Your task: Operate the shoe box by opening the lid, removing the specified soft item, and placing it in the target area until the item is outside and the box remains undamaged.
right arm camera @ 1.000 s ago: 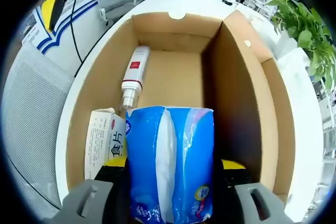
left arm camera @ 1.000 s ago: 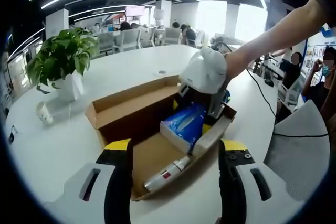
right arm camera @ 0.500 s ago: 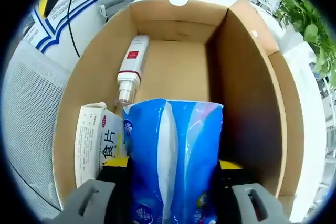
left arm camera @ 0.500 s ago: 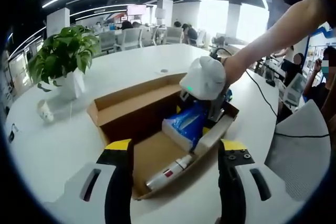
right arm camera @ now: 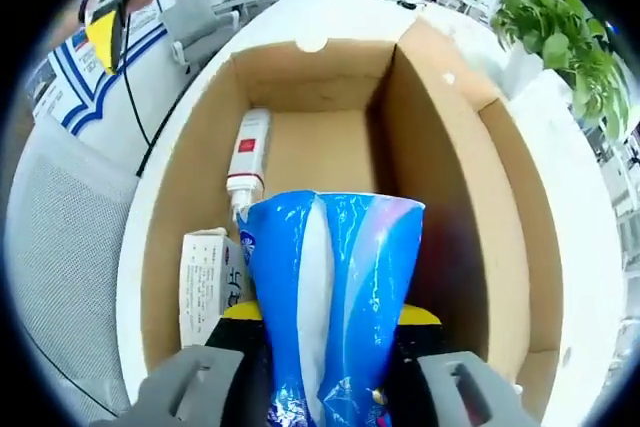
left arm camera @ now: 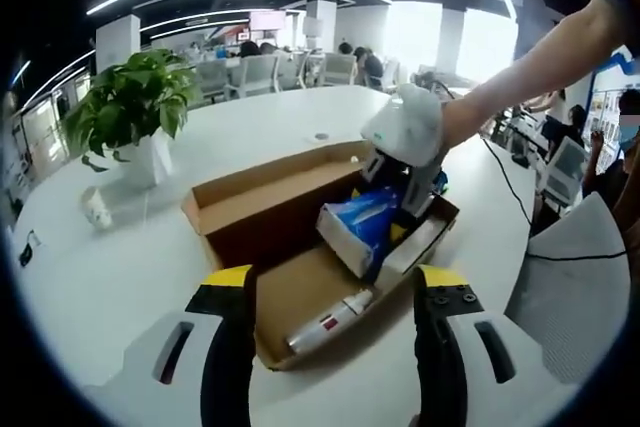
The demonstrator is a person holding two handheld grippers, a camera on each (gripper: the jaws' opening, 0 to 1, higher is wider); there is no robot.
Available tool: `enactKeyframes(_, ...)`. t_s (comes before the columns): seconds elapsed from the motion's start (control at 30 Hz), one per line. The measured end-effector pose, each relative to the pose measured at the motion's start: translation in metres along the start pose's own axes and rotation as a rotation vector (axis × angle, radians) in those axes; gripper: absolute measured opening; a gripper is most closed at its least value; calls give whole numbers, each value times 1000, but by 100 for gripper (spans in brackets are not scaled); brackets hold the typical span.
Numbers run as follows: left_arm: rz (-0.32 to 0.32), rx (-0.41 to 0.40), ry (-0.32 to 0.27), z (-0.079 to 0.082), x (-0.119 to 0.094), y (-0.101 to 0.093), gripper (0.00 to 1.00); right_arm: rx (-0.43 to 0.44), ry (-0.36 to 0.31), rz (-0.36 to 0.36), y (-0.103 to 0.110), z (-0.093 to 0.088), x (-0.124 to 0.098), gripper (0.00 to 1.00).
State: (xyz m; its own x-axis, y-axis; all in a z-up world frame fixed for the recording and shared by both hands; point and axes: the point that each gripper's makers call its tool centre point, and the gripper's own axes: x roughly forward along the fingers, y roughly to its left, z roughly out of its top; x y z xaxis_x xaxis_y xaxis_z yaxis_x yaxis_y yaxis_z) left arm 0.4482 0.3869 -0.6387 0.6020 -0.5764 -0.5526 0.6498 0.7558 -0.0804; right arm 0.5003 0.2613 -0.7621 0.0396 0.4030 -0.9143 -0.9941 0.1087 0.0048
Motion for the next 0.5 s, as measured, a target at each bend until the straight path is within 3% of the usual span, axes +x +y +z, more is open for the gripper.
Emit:
enactKeyframes(0.3,2,7,-3,0,-3,-2,64,85,-83,-45,-8,14,-28,40)
enactKeyframes(0.5,-5,20,-11,4,-4,-6,64,60,-97,-67,-3,20,-49,40)
